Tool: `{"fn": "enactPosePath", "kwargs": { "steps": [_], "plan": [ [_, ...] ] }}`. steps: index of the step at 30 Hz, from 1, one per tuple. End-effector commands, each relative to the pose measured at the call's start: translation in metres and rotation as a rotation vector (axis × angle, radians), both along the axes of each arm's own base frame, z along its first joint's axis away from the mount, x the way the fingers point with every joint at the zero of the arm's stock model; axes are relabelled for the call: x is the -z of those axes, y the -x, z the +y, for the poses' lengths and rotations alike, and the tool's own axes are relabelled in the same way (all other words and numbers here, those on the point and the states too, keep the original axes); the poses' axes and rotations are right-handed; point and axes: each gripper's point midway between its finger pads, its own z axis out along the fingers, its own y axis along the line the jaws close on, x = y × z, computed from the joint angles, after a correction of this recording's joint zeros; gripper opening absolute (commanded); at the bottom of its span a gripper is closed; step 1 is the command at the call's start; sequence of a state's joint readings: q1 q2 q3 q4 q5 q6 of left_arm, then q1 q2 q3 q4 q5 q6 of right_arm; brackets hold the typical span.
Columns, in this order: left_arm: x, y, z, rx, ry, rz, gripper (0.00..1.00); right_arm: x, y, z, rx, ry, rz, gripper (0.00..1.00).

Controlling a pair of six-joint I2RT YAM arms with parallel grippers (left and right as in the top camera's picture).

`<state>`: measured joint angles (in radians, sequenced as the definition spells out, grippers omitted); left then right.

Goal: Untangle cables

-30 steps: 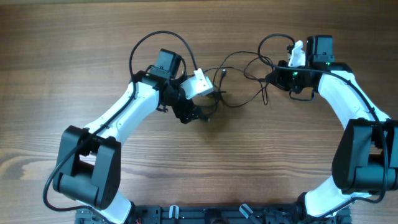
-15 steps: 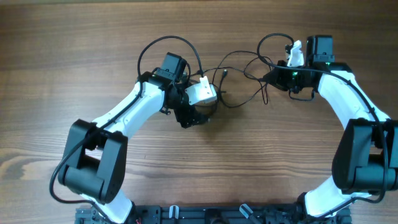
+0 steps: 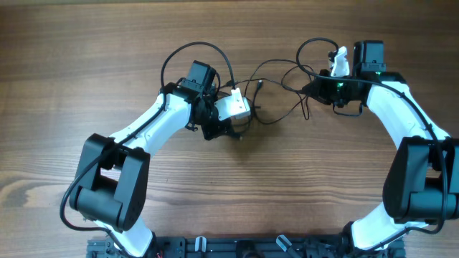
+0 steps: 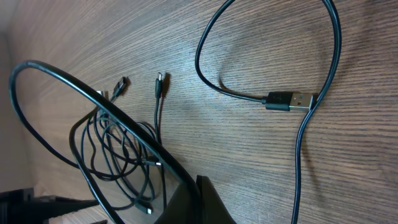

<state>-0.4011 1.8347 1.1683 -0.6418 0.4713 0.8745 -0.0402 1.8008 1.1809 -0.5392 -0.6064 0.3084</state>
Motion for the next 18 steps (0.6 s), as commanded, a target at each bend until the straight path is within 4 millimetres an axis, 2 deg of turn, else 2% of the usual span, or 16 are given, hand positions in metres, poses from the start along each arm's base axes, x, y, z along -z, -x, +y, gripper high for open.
{"fn": "enactPosePath", "kwargs": {
  "steps": [1,3,4,5,6,9,13,16,18],
  "plan": [
    [0.0044,-0.0076,0.0055,-0.030,-0.043,-0.013,0.04,0.0022,0.0013,0.0049,-0.028,-0.016,0.000,0.04],
    [0.0066,-0.0087,0.0098,-0.043,-0.070,-0.016,0.04,0.0020,0.0014,0.0052,-0.029,-0.018,0.000,0.05],
    [0.0071,-0.0091,0.0110,-0.055,-0.077,-0.013,0.13,0.0017,0.0013,0.0056,-0.031,-0.020,-0.001,0.05],
    [0.0071,-0.0094,0.0111,-0.068,-0.077,-0.008,0.37,0.0014,0.0014,0.0059,-0.032,-0.023,-0.002,0.05],
    [0.0072,-0.0093,0.0109,-0.068,-0.076,-0.007,0.46,0.0014,0.0014,0.0059,-0.032,-0.023,-0.002,0.04],
    [0.0072,-0.0093,0.0108,-0.068,-0.075,-0.006,0.61,0.0014,0.0013,0.0058,-0.034,-0.021,-0.004,0.04],
    [0.0074,-0.0093,0.0109,-0.068,-0.076,-0.006,0.63,0.0005,0.0011,0.0059,-0.045,-0.016,-0.015,0.05],
    [0.0085,-0.0090,0.0110,-0.068,-0.077,-0.003,0.53,0.0005,0.0011,0.0059,-0.046,-0.016,-0.015,0.05],
    [0.0123,-0.0081,0.0109,-0.066,-0.081,0.006,0.57,-0.0022,0.0014,0.0086,-0.056,-0.033,-0.022,0.05]
  ]
}}
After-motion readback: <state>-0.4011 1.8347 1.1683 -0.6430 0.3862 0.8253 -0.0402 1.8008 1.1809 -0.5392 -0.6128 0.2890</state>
